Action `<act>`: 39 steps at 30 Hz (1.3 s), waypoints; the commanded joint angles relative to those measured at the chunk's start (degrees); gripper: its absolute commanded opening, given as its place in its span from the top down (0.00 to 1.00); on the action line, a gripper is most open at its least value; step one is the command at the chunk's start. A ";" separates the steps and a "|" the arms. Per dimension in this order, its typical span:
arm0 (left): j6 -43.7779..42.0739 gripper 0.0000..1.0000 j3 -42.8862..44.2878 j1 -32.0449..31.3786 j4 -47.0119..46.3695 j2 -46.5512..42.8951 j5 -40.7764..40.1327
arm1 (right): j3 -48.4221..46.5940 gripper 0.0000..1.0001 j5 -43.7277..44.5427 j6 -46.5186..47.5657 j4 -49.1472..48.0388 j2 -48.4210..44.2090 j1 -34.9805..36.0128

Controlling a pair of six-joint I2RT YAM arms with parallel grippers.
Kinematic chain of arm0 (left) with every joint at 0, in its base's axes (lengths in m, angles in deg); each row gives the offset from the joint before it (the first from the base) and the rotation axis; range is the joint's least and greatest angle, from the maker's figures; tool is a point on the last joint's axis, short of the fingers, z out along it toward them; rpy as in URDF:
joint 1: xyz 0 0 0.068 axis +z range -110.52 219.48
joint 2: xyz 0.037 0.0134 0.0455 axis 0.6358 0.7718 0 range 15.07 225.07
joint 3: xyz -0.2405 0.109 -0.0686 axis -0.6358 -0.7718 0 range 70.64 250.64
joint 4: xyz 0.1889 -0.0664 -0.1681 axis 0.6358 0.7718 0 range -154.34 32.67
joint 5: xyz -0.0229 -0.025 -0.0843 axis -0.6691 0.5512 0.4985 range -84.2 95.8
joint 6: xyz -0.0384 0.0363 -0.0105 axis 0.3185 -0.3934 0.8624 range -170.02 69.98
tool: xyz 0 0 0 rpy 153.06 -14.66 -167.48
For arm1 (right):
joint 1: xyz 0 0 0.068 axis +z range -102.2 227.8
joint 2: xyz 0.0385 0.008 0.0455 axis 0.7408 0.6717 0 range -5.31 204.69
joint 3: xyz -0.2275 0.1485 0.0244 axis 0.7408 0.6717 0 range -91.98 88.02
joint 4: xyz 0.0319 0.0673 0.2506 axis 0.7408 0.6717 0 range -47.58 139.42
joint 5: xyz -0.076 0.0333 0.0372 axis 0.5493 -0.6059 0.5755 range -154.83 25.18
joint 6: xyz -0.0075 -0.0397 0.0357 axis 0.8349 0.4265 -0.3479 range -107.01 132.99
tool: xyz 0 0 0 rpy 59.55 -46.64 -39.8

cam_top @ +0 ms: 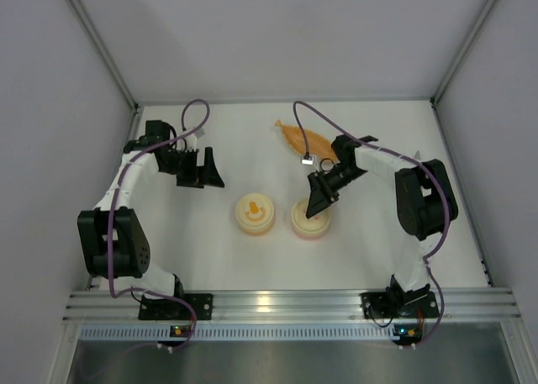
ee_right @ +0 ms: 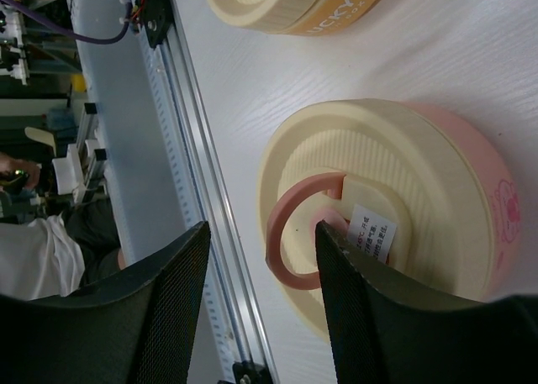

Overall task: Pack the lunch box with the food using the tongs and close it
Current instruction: Adjust the box lid on the packing box.

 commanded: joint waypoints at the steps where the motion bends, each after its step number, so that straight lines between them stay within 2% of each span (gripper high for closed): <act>1: -0.53 0.02 2.12 0.35 -0.43 0.75 2.00 | -2.60 0.47 -2.08 5.00 3.74 1.07 -1.48; 11: -0.53 0.02 2.04 0.35 -0.43 1.01 2.09 | -4.45 0.47 -5.33 7.65 7.52 1.77 -1.92; 22: -0.70 0.02 2.21 0.35 -0.25 0.83 2.00 | -3.22 0.49 2.66 -1.75 -2.67 -1.30 -4.65; 29: -2.02 0.02 1.77 0.44 0.80 0.40 1.21 | -5.15 0.53 0.74 0.17 -0.48 -4.02 -5.35; 30: -2.11 0.02 1.77 0.44 0.80 0.39 1.21 | -5.24 0.55 0.21 0.43 0.48 -4.38 -5.27; 34: -2.02 0.02 1.77 0.53 0.98 0.39 1.65 | -6.12 0.77 -1.03 1.40 2.42 -4.91 -5.26; 37: -1.85 0.02 1.95 0.44 0.81 0.39 1.74 | -5.33 0.88 -1.29 2.10 3.04 -4.65 -5.09; 39: -1.76 0.02 1.95 0.44 0.80 0.39 1.82 | -4.28 0.92 -2.43 2.37 3.39 -4.03 -4.91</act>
